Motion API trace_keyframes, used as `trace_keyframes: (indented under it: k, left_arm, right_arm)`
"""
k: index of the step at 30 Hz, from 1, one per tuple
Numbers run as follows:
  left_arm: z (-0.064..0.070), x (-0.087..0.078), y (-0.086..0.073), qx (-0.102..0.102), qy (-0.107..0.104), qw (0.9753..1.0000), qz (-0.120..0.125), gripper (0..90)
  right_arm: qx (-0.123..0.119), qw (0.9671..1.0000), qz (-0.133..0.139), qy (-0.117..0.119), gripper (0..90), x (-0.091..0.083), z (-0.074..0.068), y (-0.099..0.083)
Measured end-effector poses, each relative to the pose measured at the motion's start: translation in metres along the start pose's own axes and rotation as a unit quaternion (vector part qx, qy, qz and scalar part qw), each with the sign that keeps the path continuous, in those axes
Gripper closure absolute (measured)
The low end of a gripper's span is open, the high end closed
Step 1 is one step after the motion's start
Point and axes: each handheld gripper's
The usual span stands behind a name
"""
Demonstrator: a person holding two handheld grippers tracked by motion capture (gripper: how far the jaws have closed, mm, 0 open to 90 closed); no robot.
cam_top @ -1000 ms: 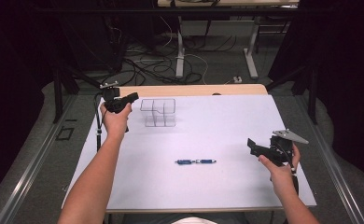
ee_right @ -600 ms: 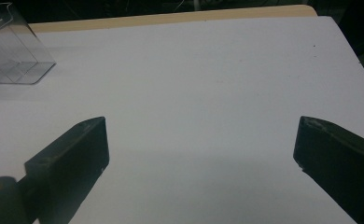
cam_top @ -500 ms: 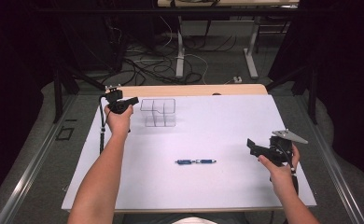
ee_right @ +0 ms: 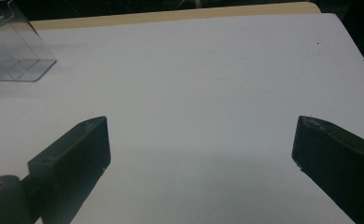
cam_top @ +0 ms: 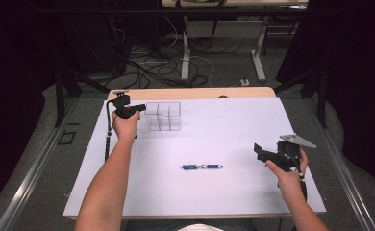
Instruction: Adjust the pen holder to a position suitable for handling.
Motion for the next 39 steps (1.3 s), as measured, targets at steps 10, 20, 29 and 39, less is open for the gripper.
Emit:
trace_keyframes:
  k: [10, 20, 29, 39]
  left_arm:
    - [-0.001, 0.004, -0.002, 0.001, -0.004, 1.0000, 0.002, 90.0]
    - [0.011, 0.009, -0.007, 0.011, -0.012, 0.9998, -0.006, 90.0]
    - [0.029, 0.019, -0.013, 0.022, -0.033, 0.9991, -0.011, 90.0]
    - [0.044, 0.028, -0.020, 0.017, -0.048, 0.9986, -0.010, 90.0]
  right_arm:
    - [0.001, 1.0000, -0.006, 0.000, 5.4, 0.001, 0.000, -0.001]
    - [0.002, 1.0000, -0.006, 0.002, 6.2, 0.002, -0.003, -0.001]
    - [0.001, 1.0000, -0.006, 0.004, 6.6, 0.002, -0.003, -0.002]
    - [-0.001, 1.0000, -0.008, 0.004, 7.0, 0.002, -0.004, -0.002]
Point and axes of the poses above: each handheld gripper's, and its own axes: x roughly forward along the jaws, y roughly out of its top, z roughly to its right, and after that the axes turned 7 degrees about -y, right-handed
